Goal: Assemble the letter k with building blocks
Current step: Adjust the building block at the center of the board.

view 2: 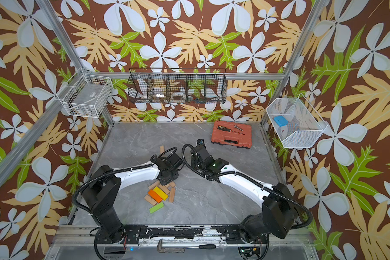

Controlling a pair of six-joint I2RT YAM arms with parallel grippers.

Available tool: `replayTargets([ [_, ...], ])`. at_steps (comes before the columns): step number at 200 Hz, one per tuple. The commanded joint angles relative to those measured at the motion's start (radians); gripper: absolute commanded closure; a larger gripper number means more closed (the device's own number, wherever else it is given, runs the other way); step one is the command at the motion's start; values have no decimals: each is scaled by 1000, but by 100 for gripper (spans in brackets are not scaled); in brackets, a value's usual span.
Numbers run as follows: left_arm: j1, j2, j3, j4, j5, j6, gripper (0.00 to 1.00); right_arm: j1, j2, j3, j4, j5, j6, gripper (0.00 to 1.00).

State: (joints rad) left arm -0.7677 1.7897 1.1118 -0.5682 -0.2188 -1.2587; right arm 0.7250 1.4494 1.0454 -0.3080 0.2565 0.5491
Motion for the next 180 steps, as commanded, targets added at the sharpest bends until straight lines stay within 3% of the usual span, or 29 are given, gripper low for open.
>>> replayTargets([
  [1,-1,75,18,6,61,17,55,0,-5,3,4,-4,6,44],
  [25,-1,126,76,48,86,55,57,-1,-25,0,-5,19,3,44],
  [73,-1,107,148,24,13,81,57,-1,-52,-14,-8,40,12,44],
  [130,-5,-50,86,5,-37,111,50,-1,-61,-26,5,37,22,44],
  [180,-10,2,75,-62,-33,169,52,-1,-63,-24,9,28,23,44],
])
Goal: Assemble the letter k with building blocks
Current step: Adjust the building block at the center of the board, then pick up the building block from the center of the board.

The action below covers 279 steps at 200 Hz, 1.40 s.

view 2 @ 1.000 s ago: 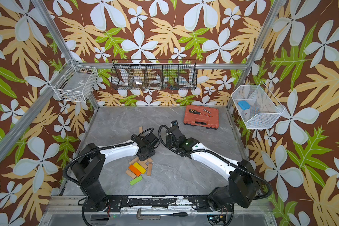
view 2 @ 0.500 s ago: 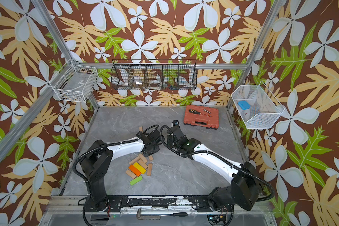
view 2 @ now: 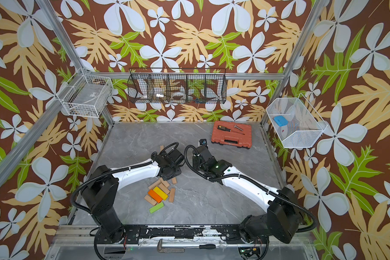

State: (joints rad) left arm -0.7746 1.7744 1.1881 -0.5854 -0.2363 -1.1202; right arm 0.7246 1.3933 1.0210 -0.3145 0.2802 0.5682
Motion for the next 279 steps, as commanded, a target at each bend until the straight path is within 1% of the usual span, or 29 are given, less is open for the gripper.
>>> replayTargets([
  [1,-3,19,-2,-44,-15,31,52,-1,-7,0,15,4,4,44],
  [31,-6,80,40,-36,12,92,54,-1,-13,-10,15,-35,1,44],
  [53,-6,110,59,-34,9,107,55,-1,-14,-17,3,-76,-4,44],
  [73,-7,131,64,-47,-4,111,58,-1,-25,-30,-10,-85,-4,44],
  [134,-6,149,51,-81,-39,137,77,-2,-60,-36,-57,-77,-19,44],
  [161,-6,152,77,-107,-84,186,82,-1,-71,-35,-64,-75,-15,44],
  [175,1,144,95,-113,-121,235,85,-1,-78,-36,-61,-77,-13,44],
  [199,48,118,106,-78,-138,343,89,-1,-94,-40,-38,-97,-16,44],
  [218,108,102,106,-40,-133,412,90,-1,-97,-45,-18,-126,-17,44],
  [243,174,112,124,-20,-132,458,90,-2,-82,-32,-13,-170,-11,44],
  [279,241,170,165,13,-121,501,90,-1,-83,-41,6,-176,3,43],
])
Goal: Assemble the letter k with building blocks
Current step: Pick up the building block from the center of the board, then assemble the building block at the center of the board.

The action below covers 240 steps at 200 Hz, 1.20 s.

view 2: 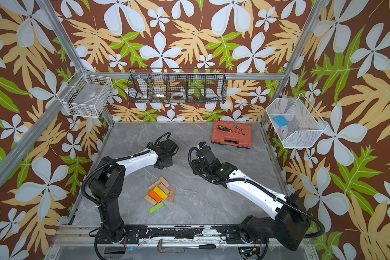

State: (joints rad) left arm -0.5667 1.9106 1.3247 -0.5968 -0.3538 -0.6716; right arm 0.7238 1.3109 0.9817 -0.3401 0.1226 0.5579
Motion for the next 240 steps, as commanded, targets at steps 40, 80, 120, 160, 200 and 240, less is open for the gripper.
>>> replayTargets([
  [40,85,102,79,38,35,58,90,0,1,-1,29,-18,19,43],
  [80,97,144,102,45,82,68,89,0,5,3,26,-11,20,43],
  [120,97,139,86,38,79,73,88,0,17,6,29,-7,25,43],
  [160,99,142,73,38,60,70,72,0,28,14,30,-11,25,43],
  [200,99,142,75,38,62,74,72,0,24,11,27,-9,28,43],
  [240,102,142,82,35,46,95,72,0,25,9,33,-11,33,43],
])
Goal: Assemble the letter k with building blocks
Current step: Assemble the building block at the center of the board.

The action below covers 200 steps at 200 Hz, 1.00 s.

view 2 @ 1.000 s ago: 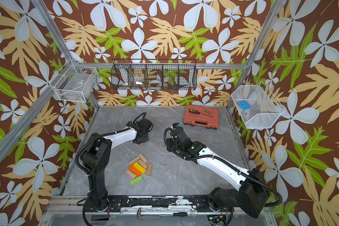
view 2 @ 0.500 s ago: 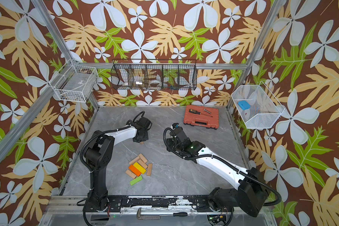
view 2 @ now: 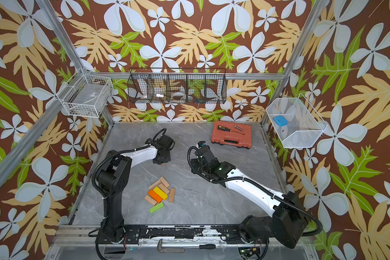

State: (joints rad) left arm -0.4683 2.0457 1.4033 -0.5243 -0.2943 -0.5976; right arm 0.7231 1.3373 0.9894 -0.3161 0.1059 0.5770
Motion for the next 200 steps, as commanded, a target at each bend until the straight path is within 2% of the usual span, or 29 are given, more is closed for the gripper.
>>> replayTargets([
  [1,3,7,4,-37,-14,21,71,1,-2,1,9,6,15,43],
  [79,8,-2,26,-58,-9,22,66,1,3,5,9,5,15,43],
  [104,8,-21,31,-60,0,21,59,0,2,5,9,7,15,43],
  [120,7,-42,31,-59,13,22,59,0,2,5,9,7,17,43],
  [166,7,-155,8,-44,57,17,57,1,2,7,10,9,16,43],
  [200,2,-336,-126,10,104,-11,56,0,2,0,15,14,16,43],
])
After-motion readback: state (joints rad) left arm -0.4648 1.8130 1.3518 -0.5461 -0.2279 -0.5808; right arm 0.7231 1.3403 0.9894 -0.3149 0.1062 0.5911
